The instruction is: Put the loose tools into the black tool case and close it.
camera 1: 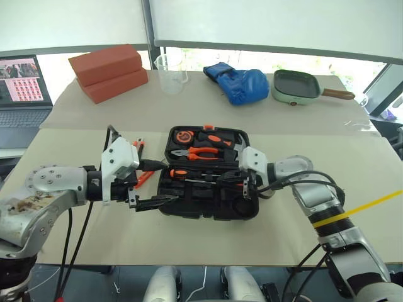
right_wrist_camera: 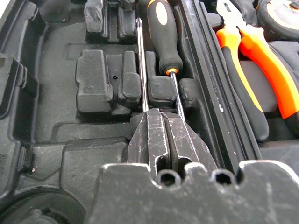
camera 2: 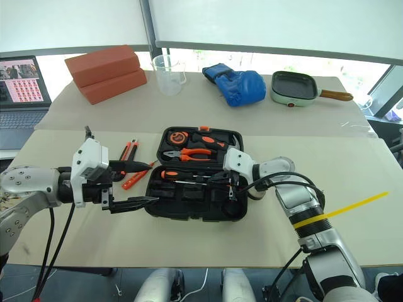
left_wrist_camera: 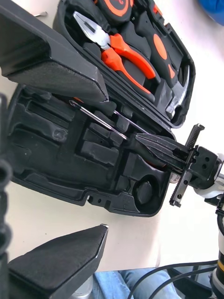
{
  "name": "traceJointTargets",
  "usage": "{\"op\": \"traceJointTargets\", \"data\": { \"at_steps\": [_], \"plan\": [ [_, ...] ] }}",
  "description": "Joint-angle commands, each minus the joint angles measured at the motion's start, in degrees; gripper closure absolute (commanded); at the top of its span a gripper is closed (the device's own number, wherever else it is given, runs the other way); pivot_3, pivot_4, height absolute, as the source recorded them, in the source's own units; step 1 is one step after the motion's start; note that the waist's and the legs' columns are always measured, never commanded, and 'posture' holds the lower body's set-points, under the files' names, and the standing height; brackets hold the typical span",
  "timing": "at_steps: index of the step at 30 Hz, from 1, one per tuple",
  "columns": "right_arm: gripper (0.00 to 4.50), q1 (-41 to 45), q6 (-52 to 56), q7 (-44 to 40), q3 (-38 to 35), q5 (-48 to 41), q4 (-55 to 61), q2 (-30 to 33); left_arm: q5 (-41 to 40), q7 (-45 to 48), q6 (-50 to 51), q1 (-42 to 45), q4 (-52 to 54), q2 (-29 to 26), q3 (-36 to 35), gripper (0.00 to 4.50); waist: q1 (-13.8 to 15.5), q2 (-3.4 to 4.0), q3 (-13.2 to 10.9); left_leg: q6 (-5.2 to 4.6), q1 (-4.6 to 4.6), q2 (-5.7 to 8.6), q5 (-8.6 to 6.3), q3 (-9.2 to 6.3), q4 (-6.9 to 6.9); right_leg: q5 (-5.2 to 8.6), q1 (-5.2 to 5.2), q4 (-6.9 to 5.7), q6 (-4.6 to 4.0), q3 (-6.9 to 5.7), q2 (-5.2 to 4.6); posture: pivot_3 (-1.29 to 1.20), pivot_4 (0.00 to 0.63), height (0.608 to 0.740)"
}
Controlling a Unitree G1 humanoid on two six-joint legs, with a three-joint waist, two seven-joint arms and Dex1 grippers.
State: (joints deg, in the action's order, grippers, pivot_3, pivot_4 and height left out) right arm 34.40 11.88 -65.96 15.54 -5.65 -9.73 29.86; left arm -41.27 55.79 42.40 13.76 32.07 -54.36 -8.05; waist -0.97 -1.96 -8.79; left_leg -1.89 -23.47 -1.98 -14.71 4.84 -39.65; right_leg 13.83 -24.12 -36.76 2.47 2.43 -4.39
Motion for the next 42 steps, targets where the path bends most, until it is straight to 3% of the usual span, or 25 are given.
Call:
{"op": "traceJointTargets", "data": {
  "at_steps": [1,3,6,7,10,16,19,22,28,35,42],
  "plan": [
    [4.48,0.40,6.61,-0.07,-4.15,-6.35,6.65,-0.29,1.01,-0.44,-1.45,0.74,-0.43,-0.05,-0.75,0.00,0.03,0.00,-0.01,0.01,-0.01,-0.01,0.01,0.00,0.00,0.00,-0.02,-0.02,-0.01,0.00,0.01,0.00,0.150,0.738],
    [4.48,1.00,12.76,0.03,-7.96,-11.29,10.55,1.00,1.15,-0.97,-1.36,0.07,-0.55,0.03,-1.50,0.00,0.14,0.01,-0.03,0.03,-0.07,0.00,0.02,-0.01,-0.01,0.01,-0.09,-0.04,-0.01,0.00,-0.01,0.00,0.150,0.738],
    [3.77,-0.26,22.86,-3.10,-14.54,-22.02,18.88,6.12,0.76,-3.06,-0.04,-1.72,-0.56,0.16,-3.88,0.00,0.46,0.02,-0.04,0.02,-0.14,0.02,0.01,-0.02,-0.03,0.00,-0.11,-0.03,0.00,0.00,-0.04,0.00,0.150,0.738],
    [3.27,-1.20,24.78,-4.48,-16.37,-24.93,21.86,8.39,0.79,-4.23,0.67,-2.90,-0.58,0.14,-5.20,0.00,0.74,0.02,-0.05,0.02,-0.15,0.00,0.01,-0.06,-0.03,0.00,-0.09,-0.02,0.01,-0.03,-0.06,0.00,0.150,0.738],
    [2.38,-3.22,28.20,-6.01,-19.81,-30.56,27.94,13.24,0.86,-7.41,2.29,-7.98,0.28,0.37,-10.02,0.00,0.89,0.02,-0.05,-0.03,-0.15,-0.08,-0.02,-0.09,-0.02,0.00,-0.06,0.04,0.01,-0.07,-0.08,0.00,0.150,0.738],
    [0.21,-5.27,32.39,-3.79,-23.81,-38.24,34.07,16.20,5.63,-15.28,6.08,-25.00,2.58,3.37,-23.52,0.00,-0.06,0.00,-0.06,-0.02,0.02,-0.20,-0.02,-0.03,0.11,0.05,-0.07,0.00,-0.10,0.01,-0.05,0.00,0.150,0.738],
    [0.08,-6.93,32.89,-3.04,-24.92,-40.29,36.01,17.03,6.76,-17.20,8.16,-32.01,2.63,5.83,-29.42,0.00,0.29,-0.04,-0.09,-0.01,0.06,-0.20,-0.02,-0.02,0.14,0.06,-0.04,0.02,-0.11,0.00,-0.08,0.00,0.150,0.738],
    [0.08,-8.31,33.34,-1.48,-26.04,-42.25,37.50,17.53,5.42,-18.02,10.33,-32.86,2.10,6.25,-31.34,0.00,0.70,-0.07,-0.09,-0.01,0.04,-0.18,-0.03,0.01,0.15,0.06,-0.04,0.08,-0.09,-0.01,-0.19,0.00,0.150,0.738],
    [0.08,-8.91,32.20,1.60,-25.27,-41.70,37.81,17.39,5.30,-15.57,11.45,-21.88,-1.68,-1.30,-22.84,0.00,1.71,-0.09,-0.08,0.04,0.07,-0.16,0.00,-0.03,0.04,0.02,-0.01,0.03,-0.14,-0.08,-0.18,0.00,0.150,0.738],
    [0.08,-11.83,33.14,6.12,-26.65,-44.10,41.85,16.86,6.75,-7.76,16.31,0.23,-12.61,-11.62,-1.57,0.00,1.26,-0.10,-0.09,0.04,-0.05,-0.05,0.00,-0.02,0.09,0.03,-0.12,0.02,-0.13,-0.06,-0.04,0.00,0.150,0.738],
    [0.08,-18.79,31.54,12.92,-27.34,-43.49,48.47,15.33,18.65,-4.73,17.11,26.86,-29.03,-4.45,22.47,0.00,1.70,-0.14,-0.11,0.04,-0.20,0.02,0.02,0.07,0.06,0.04,-0.15,0.03,-0.09,-0.07,0.01,0.00,0.150,0.738]
  ]
}}
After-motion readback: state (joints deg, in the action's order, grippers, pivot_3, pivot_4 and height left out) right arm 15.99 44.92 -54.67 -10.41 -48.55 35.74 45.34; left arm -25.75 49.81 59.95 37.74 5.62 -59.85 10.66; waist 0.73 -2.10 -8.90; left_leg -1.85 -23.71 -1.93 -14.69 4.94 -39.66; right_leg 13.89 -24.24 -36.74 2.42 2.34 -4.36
